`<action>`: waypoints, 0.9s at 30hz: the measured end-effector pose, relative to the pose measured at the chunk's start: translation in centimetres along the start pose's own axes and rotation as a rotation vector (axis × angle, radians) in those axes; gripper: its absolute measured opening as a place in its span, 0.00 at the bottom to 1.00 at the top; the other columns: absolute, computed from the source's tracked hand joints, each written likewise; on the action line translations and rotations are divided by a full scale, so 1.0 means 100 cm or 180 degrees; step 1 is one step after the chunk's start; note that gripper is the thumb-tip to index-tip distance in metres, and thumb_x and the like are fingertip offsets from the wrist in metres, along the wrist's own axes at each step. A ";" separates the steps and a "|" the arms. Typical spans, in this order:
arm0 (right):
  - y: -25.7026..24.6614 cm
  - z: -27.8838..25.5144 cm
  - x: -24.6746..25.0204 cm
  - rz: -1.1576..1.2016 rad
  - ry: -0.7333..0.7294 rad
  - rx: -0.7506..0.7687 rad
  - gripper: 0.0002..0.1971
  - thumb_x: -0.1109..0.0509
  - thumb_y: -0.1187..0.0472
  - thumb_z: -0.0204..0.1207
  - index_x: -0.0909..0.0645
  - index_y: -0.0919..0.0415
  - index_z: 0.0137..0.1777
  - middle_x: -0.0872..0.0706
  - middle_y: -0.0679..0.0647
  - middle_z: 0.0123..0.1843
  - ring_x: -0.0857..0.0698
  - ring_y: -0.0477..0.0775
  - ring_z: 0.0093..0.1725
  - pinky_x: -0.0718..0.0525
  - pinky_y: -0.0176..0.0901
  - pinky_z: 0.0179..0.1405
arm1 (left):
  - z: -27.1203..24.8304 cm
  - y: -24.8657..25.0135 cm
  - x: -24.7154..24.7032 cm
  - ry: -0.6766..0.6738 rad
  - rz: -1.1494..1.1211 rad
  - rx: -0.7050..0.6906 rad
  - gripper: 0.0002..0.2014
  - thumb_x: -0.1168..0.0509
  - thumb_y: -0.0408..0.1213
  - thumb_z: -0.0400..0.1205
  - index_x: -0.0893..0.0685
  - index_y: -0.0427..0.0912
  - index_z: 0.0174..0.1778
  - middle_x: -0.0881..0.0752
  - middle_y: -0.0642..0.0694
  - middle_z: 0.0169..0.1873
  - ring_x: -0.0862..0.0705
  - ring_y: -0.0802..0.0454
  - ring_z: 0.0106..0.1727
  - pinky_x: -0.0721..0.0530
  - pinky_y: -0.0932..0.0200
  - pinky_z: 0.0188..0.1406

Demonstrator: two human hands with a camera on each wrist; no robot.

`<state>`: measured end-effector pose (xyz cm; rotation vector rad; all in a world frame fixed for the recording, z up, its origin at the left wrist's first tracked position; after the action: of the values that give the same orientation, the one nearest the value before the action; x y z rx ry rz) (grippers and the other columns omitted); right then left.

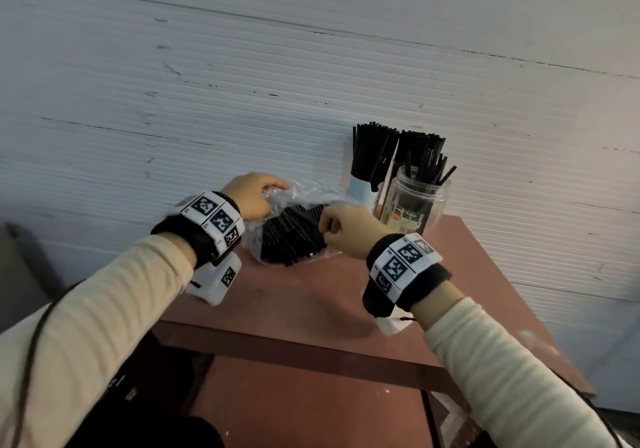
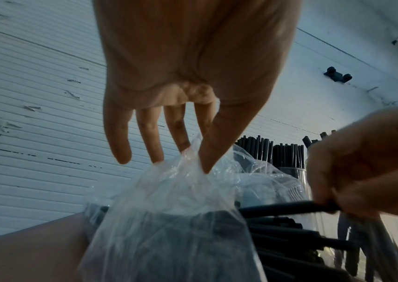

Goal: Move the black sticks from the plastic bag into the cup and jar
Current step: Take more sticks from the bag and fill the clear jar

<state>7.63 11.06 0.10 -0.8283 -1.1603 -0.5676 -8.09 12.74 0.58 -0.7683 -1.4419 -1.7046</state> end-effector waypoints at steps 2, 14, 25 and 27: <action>-0.008 0.015 -0.002 0.0038 0.0058 -0.0030 0.10 0.35 0.62 0.80 0.15 0.62 0.56 0.13 0.55 0.52 0.20 0.50 0.49 0.29 0.34 0.45 | 0.000 0.002 0.003 0.0080 -0.0052 -0.0023 0.28 0.35 0.24 0.77 0.20 0.51 0.72 0.20 0.44 0.70 0.22 0.46 0.70 0.29 0.65 0.56; -0.017 0.068 -0.067 -0.0480 -0.0902 -0.0223 0.23 0.40 0.50 0.84 0.32 0.47 0.80 0.23 0.57 0.74 0.24 0.61 0.72 0.29 0.49 0.72 | -0.005 0.006 0.016 0.0325 -0.0569 -0.0254 0.31 0.36 0.23 0.77 0.21 0.58 0.71 0.21 0.50 0.72 0.20 0.46 0.56 0.18 0.51 0.60; -0.006 0.066 -0.051 -0.0101 -0.0635 -0.0189 0.18 0.28 0.61 0.77 0.18 0.48 0.66 0.17 0.51 0.66 0.20 0.53 0.66 0.26 0.37 0.59 | 0.002 -0.012 0.010 0.0119 -0.0758 -0.0280 0.35 0.33 0.20 0.74 0.20 0.60 0.70 0.19 0.50 0.69 0.22 0.53 0.71 0.23 0.58 0.68; -0.003 0.062 -0.047 -0.0001 -0.0602 -0.0186 0.18 0.27 0.60 0.76 0.17 0.48 0.65 0.17 0.50 0.66 0.20 0.52 0.65 0.27 0.35 0.57 | 0.002 -0.011 0.008 0.0033 -0.0876 -0.0332 0.35 0.33 0.19 0.73 0.20 0.61 0.69 0.18 0.50 0.68 0.22 0.54 0.71 0.21 0.53 0.69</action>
<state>2.37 15.79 -3.26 -0.9477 -1.3211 -0.5339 -9.47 12.86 0.75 -0.6369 -1.5165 -2.0015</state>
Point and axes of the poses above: each hand's wrist, its own z-axis towards the middle knuckle, its own x-axis out of the back of the hand, y = z × x, the point moved 10 cm from there along z, towards the middle knuckle
